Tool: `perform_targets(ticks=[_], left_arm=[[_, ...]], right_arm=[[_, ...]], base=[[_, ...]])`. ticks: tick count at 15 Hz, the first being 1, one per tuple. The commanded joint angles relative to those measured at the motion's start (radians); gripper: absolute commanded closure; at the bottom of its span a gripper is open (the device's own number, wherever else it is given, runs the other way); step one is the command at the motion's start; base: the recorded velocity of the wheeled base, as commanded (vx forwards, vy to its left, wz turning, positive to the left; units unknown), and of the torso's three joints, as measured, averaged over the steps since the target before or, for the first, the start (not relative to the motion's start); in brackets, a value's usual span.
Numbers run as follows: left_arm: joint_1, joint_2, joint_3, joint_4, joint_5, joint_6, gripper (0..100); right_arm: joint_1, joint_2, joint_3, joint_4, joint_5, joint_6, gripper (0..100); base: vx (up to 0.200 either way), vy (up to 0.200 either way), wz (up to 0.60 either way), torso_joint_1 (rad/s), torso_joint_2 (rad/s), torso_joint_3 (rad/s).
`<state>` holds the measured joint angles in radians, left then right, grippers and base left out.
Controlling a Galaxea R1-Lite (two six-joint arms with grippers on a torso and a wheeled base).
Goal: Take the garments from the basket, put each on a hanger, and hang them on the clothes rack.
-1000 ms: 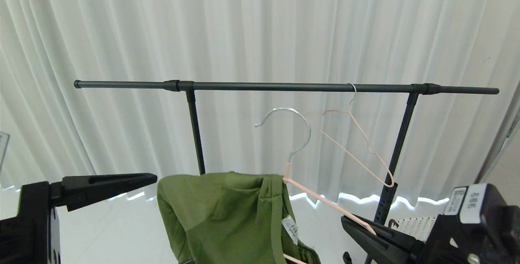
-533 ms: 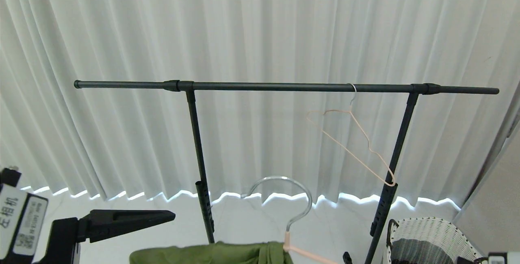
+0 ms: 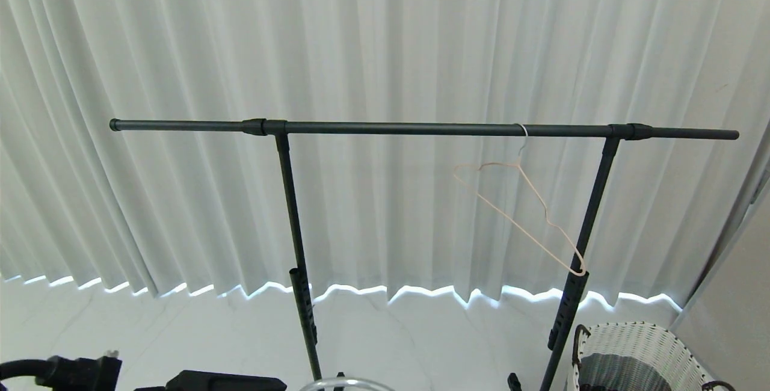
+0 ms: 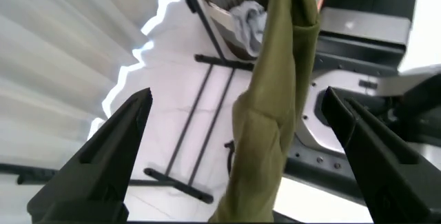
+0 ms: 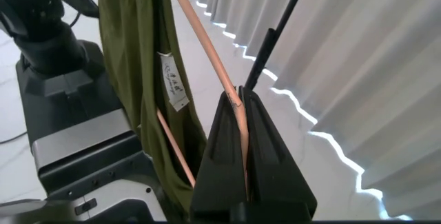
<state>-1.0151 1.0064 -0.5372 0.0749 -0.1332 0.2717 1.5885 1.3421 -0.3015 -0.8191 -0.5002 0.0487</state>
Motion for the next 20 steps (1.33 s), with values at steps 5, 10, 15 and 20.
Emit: perform_targets(ticks=[5,10,15,20], left_arm=[[-0.023,0.069,0.02,0.0,0.0,0.0,0],[-0.023,0.061,0.031,0.0,0.001,-0.002,100],[-0.022,0.058,0.033,0.0,0.004,-0.002,100],[-0.019,0.051,0.033,0.0,0.012,-0.002,100]], right_arm=[[0.01,0.022,-0.03,0.0,-0.001,0.0,100],[0.01,0.025,-0.042,0.0,-0.001,-0.001,100],[0.01,0.023,-0.042,-0.002,-0.004,-0.001,100],[0.01,0.019,-0.033,0.0,-0.009,-0.018,0]], base=[[0.0,0.0,0.0,0.0,0.0,0.0],[0.0,0.0,0.0,0.0,0.0,0.0],[0.0,0.0,0.0,0.0,0.0,0.0],[0.0,0.0,0.0,0.0,0.0,0.0]])
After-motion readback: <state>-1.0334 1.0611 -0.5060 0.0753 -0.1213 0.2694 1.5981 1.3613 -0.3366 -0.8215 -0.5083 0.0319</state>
